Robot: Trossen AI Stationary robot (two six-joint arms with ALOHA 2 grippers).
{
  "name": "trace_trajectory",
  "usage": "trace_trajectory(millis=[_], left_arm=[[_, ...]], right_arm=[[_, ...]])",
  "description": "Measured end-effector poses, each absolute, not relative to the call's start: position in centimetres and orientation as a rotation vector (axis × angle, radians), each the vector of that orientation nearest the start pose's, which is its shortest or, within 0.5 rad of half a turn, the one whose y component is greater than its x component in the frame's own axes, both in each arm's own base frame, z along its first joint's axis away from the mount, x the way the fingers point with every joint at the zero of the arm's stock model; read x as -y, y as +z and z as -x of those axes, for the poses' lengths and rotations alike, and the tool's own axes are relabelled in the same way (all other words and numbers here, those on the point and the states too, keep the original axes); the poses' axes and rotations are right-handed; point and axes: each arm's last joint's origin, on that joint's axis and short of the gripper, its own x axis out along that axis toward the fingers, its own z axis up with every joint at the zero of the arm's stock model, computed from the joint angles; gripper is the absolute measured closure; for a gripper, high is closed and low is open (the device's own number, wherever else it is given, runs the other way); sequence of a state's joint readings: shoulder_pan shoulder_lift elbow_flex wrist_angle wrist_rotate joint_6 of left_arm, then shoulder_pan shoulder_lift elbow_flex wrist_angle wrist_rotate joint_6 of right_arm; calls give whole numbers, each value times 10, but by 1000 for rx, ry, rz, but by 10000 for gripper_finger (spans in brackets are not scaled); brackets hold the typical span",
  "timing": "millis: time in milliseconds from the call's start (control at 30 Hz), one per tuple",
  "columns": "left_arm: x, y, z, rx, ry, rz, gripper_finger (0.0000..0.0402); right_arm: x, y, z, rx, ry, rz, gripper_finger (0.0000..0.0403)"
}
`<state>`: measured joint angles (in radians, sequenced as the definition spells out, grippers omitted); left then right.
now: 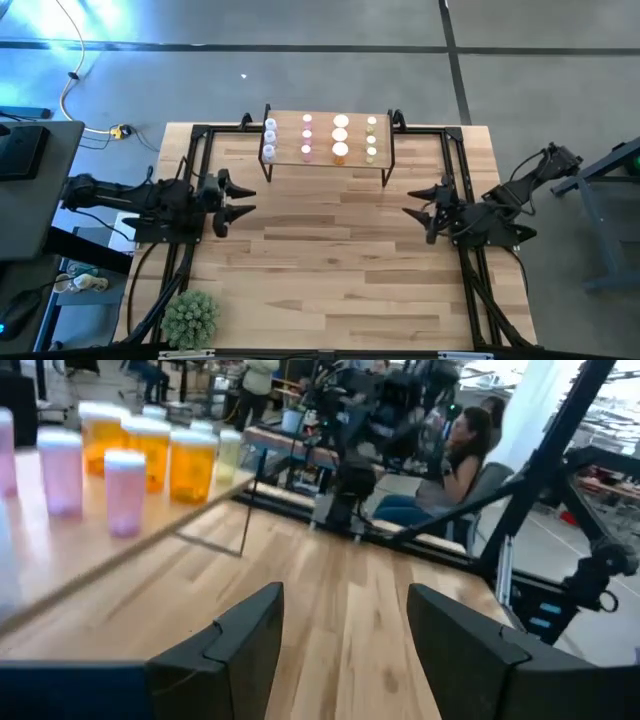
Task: Pick and place medicine bottles onto shelf by color
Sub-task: Return to Home Position
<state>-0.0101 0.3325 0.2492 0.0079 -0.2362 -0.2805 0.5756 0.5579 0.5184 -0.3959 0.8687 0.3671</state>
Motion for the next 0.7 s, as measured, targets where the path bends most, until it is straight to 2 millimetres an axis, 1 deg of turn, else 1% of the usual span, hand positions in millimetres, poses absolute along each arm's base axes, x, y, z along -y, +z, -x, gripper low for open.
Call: trace_trajectory(millis=[167,333,500,567,700], left_arm=[[-2,199,-115,-28,265,262,200],[2,181,-114,2,270,235,200],[1,164,-112,-11,349,224,200],[0,163,-111,-16,383,232,200],[1,163,-111,-18,369,228,200]], right_arm=[[-42,256,-102,-225,-329,-80,185],[-37,240,-94,-212,-360,-68,185],[-33,227,-88,-197,-359,-88,185],[-32,223,-86,-189,-357,-95,185],[-28,215,-81,-167,-372,-101,185]])
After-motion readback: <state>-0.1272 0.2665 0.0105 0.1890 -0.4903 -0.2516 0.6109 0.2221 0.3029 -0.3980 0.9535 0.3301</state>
